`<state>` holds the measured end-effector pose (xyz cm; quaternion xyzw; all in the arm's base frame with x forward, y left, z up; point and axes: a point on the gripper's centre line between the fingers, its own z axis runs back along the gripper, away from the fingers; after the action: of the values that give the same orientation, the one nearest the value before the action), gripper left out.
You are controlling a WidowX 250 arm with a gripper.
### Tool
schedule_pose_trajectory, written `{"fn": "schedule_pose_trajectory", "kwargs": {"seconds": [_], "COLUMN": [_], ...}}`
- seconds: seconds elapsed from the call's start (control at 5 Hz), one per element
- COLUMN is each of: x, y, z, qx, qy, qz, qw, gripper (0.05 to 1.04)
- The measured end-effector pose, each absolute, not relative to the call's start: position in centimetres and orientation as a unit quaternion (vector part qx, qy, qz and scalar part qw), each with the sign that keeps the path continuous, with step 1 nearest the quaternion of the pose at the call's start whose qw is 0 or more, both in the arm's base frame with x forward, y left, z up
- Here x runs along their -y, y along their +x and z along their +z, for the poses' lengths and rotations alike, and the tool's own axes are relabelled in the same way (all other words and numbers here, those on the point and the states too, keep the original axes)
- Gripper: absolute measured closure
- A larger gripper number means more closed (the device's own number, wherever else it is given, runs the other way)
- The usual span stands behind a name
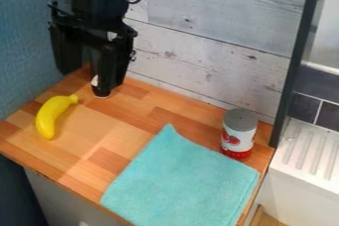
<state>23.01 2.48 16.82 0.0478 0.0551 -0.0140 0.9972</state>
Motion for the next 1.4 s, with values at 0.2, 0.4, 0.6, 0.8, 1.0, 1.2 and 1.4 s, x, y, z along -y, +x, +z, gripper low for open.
{"fn": "schedule_pose_trajectory", "kwargs": {"seconds": [0.2,0.4,0.6,0.8,1.0,1.2,1.4], "x": [-2.5,-4.0,-5.7,-6.6,-8.6,-10.3,-11.6], "y": [23.0,26.3,29.4,32.1,34.0,35.0,35.7], "z": [16.3,15.2,15.3,14.7,13.1,12.1,11.7], "qx": [-0.066,-0.079,-0.043,-0.015,-0.001,0.007,0.009], "qy": [0.047,0.07,0.087,0.098,0.1,0.102,0.102], "qz": [-0.014,0.001,0.012,0.012,0.019,0.026,0.025], "qw": [0.997,0.994,0.995,0.995,0.995,0.994,0.994], "gripper": [0.083,0.083,0.083,0.083,0.083,0.083,0.083]}}
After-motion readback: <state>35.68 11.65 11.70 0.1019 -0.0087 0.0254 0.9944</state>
